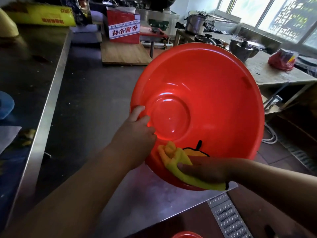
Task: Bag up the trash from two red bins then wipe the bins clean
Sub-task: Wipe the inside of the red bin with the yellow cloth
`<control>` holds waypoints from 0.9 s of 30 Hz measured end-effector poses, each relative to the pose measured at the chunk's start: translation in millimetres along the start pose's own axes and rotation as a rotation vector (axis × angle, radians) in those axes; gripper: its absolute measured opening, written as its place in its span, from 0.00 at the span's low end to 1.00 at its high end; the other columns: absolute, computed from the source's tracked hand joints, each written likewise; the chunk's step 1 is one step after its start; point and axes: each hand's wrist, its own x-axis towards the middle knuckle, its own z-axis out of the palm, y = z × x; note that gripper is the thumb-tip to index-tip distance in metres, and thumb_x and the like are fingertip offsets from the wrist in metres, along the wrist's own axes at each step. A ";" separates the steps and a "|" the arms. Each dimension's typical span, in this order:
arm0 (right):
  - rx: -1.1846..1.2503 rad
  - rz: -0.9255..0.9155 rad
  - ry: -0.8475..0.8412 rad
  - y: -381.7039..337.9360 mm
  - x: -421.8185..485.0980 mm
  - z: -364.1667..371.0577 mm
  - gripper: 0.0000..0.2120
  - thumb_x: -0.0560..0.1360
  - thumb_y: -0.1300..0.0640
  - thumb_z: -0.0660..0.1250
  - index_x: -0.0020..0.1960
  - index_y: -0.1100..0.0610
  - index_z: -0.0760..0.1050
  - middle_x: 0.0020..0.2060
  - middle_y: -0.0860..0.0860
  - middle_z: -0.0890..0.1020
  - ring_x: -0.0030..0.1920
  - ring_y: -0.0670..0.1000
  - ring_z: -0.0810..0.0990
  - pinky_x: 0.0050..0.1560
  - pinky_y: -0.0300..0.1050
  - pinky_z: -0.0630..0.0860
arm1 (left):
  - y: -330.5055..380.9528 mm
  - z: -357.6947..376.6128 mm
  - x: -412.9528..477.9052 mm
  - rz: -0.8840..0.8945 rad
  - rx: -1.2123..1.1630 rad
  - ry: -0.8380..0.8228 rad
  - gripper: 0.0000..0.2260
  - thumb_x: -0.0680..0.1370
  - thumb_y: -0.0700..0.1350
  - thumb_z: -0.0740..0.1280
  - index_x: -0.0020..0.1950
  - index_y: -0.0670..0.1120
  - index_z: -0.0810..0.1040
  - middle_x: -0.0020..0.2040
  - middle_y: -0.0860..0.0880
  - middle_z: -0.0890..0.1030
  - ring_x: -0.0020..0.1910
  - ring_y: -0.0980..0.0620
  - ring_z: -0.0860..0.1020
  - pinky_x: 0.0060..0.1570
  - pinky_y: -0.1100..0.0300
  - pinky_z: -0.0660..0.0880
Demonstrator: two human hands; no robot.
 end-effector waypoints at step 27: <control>-0.468 0.009 0.111 7.8 -27.8 -7.2 0.35 0.67 0.25 0.58 0.66 0.45 0.69 0.61 0.46 0.77 0.61 0.50 0.74 0.60 0.45 0.69 | -15.8 -12.2 -5.2 -0.022 -0.032 -0.347 0.11 0.62 0.40 0.55 0.27 0.49 0.76 0.26 0.53 0.73 0.33 0.46 0.74 0.63 0.39 0.65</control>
